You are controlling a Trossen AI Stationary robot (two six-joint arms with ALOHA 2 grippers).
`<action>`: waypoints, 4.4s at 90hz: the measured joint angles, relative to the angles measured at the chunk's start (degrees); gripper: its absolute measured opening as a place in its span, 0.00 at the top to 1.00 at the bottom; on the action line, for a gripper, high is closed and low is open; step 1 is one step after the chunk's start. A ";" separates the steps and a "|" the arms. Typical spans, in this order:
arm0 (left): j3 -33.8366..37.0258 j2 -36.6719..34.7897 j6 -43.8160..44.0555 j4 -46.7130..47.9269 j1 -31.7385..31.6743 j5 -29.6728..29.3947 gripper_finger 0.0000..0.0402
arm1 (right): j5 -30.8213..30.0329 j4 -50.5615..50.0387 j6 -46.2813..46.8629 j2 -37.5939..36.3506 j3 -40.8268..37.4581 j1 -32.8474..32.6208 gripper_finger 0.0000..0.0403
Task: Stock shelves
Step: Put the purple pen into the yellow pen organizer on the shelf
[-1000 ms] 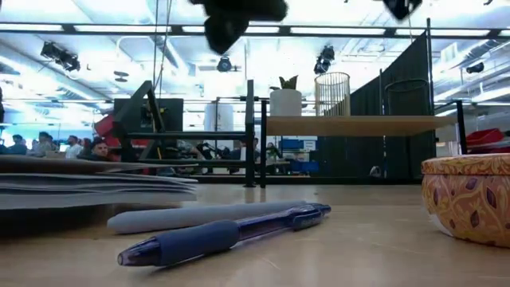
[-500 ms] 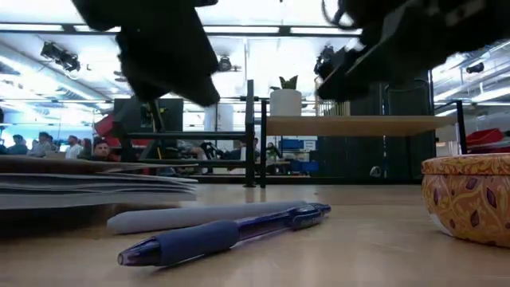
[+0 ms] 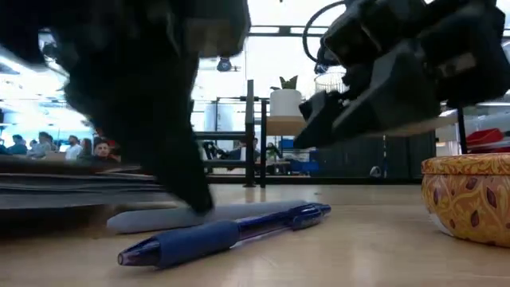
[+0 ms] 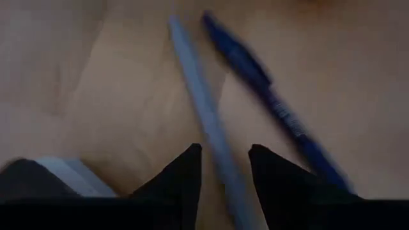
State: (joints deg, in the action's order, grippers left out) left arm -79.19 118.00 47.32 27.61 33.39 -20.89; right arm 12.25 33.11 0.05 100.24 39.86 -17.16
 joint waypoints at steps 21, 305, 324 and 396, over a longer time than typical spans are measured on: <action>-2.73 3.04 0.95 1.24 -0.24 -0.18 0.84 | -0.14 -4.63 4.64 -1.59 0.04 -2.10 0.53; -4.79 -4.37 -15.57 -19.00 -5.80 -39.78 0.54 | -21.40 -23.89 -17.14 -48.87 13.46 13.17 0.99; -4.79 -4.37 -13.61 -13.74 -10.33 -35.42 0.55 | -16.23 -34.46 -15.53 -45.42 20.72 32.51 0.99; 7.29 -9.21 -12.34 -17.05 -16.83 -17.66 0.60 | -5.38 -42.30 1.47 -33.00 17.82 55.17 0.99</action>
State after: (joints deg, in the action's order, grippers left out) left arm -71.90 108.79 34.98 10.55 16.56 -38.55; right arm 6.86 -9.19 1.52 67.24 57.67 38.01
